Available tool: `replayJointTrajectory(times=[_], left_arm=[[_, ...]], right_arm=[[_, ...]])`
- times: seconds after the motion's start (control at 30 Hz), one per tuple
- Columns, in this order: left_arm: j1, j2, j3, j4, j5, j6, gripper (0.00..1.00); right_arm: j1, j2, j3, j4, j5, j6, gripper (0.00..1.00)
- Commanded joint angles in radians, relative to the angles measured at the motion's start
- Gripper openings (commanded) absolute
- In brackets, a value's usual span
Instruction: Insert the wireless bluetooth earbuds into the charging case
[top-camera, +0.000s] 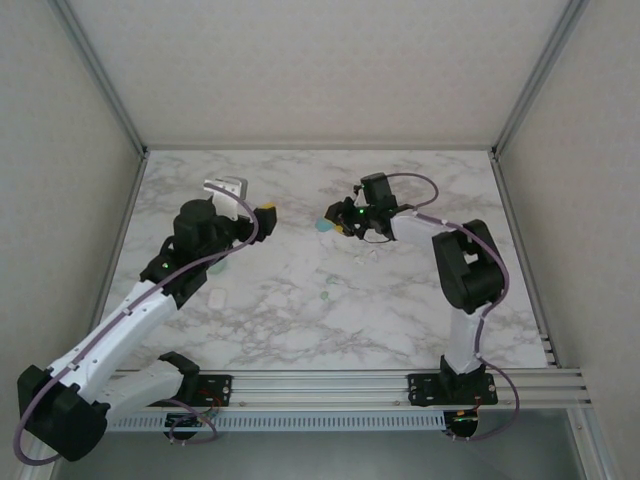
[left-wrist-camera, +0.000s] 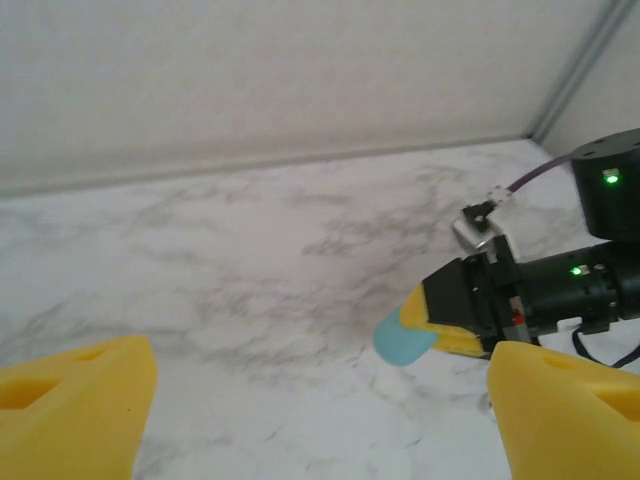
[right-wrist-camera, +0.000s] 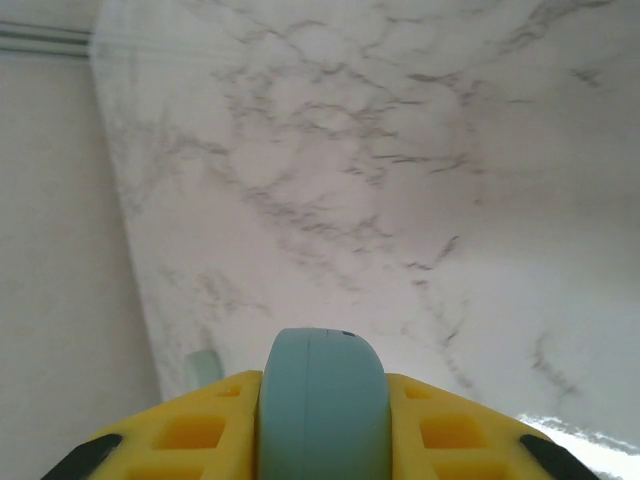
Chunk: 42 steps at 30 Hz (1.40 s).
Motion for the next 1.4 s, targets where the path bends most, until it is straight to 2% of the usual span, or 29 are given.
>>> replayJointTrajectory(times=[0.0,0.33,1.07,1.17,1.37], left_arm=[[0.023,0.034,0.042,-0.152,-0.098,-0.077,0.86],[0.041,0.088,0.089,-0.243,-0.097,-0.087,0.86],[0.082,0.184,0.108,-0.358,-0.137,-0.064,0.88],[0.117,0.206,0.123,-0.399,-0.092,-0.021,0.9],[0.233,0.354,0.222,-0.614,0.034,0.066,0.86]], right_arm=[[0.014,0.058,0.06,0.016,0.006,-0.042,0.15],[0.014,0.125,0.067,-0.031,0.022,-0.102,0.2],[0.007,0.062,0.098,-0.271,0.148,-0.249,0.49],[0.006,0.04,0.114,-0.315,0.172,-0.282,0.54],[0.006,-0.08,0.142,-0.413,0.234,-0.386,0.65]])
